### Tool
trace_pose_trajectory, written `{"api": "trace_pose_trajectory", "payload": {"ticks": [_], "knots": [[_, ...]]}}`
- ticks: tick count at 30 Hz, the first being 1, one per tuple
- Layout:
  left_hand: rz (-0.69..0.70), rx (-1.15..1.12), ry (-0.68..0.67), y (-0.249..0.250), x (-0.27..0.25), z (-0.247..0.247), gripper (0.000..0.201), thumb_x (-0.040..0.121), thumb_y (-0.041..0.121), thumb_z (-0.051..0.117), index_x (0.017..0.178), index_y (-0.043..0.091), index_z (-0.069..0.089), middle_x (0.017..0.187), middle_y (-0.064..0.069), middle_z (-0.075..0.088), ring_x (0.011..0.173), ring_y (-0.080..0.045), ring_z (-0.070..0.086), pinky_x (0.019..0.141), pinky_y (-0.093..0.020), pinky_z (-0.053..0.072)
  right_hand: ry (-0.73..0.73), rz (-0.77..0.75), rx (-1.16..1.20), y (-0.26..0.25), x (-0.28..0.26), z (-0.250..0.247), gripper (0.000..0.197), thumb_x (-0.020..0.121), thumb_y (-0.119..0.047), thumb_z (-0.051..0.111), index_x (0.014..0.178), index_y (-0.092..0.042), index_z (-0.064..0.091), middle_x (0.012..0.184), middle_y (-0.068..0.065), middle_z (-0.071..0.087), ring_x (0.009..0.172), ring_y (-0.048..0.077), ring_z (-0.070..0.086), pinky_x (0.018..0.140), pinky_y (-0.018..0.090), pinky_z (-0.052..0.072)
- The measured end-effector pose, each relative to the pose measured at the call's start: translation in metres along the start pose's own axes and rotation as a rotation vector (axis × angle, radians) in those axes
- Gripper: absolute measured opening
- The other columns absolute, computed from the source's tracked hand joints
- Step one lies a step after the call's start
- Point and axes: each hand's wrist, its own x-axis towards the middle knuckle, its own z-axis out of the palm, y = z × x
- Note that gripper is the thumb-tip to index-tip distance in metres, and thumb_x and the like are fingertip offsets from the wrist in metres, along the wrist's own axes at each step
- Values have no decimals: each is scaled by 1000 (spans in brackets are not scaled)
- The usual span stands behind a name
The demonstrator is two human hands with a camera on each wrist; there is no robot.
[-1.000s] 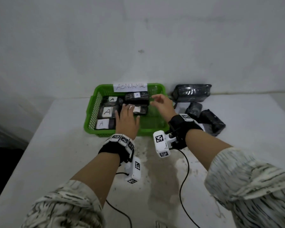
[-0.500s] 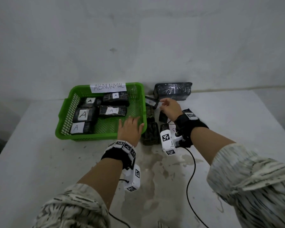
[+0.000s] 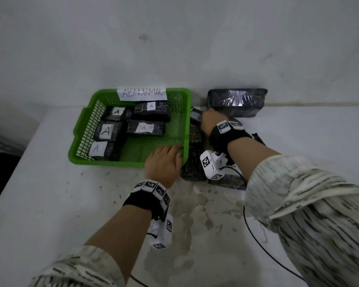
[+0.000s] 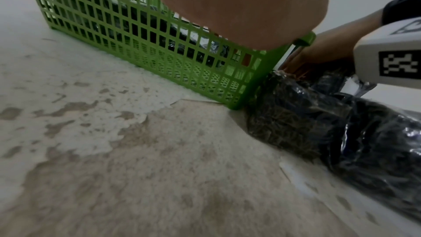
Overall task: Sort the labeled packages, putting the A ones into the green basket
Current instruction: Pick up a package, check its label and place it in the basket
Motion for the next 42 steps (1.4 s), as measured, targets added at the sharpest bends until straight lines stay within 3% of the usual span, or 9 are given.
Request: {"api": "trace_pose_trajectory", "payload": {"ticks": [12,17,22,27,30,33,37,40,42], "knots": [[-4,50,-64,2,1,-3,36,87,29,35,98,23,68,78,2,68,73,-21,63,54,-26,44,-39,151,-81,-11,15,9,41,91,-21,47,127,-3,54,138,22,40,125,38,33,104,43,27],[0,43,-73,0,1,-3,37,87,31,34,99,24,68,78,2,67,74,-21,63,55,-26,45,-7,177,43,-12,15,1,38,88,-21,52,122,-5,53,128,17,55,121,35,46,104,43,26],[-8,11,-116,0,1,-5,44,89,37,26,104,23,65,88,-1,66,84,-24,62,60,-31,46,201,221,135,-8,-4,-10,47,88,-31,59,127,-7,46,132,18,51,125,34,40,102,42,28],[-116,-148,-169,2,3,-11,34,95,30,38,125,20,52,121,-3,55,115,-24,47,93,-36,39,385,226,591,-4,-37,-29,47,87,-22,63,128,-4,49,130,20,51,124,35,44,100,39,37],[-182,-415,-16,6,1,-20,25,96,20,44,114,13,60,111,-8,59,107,-26,49,85,-33,35,377,206,1062,-13,-72,-31,44,85,-18,68,124,-2,54,121,15,61,112,28,57,95,37,45],[-185,-670,29,14,-6,-30,26,99,22,41,107,11,63,104,-8,62,101,-24,53,84,-34,40,260,272,1411,-24,-109,-21,48,83,-13,70,126,-4,50,120,16,61,107,28,60,96,46,49],[-296,-1125,-136,20,-22,-49,14,97,24,46,104,16,54,100,3,63,99,-17,59,89,-30,46,57,235,1654,-31,-146,-3,49,88,-7,63,132,-18,42,123,10,57,99,27,62,62,36,56],[-326,-1258,-236,12,-34,-57,14,94,20,53,107,16,51,100,-1,63,88,-13,62,73,-19,50,0,204,1743,-36,-167,6,42,89,-4,60,122,-24,43,121,10,57,95,25,63,60,35,56],[-351,-1264,-304,5,-39,-59,21,90,20,59,108,18,49,103,-5,63,84,-16,63,65,-23,50,-18,237,1781,-43,-177,11,35,89,-1,60,112,-22,43,114,11,59,88,24,65,60,38,58]]}}
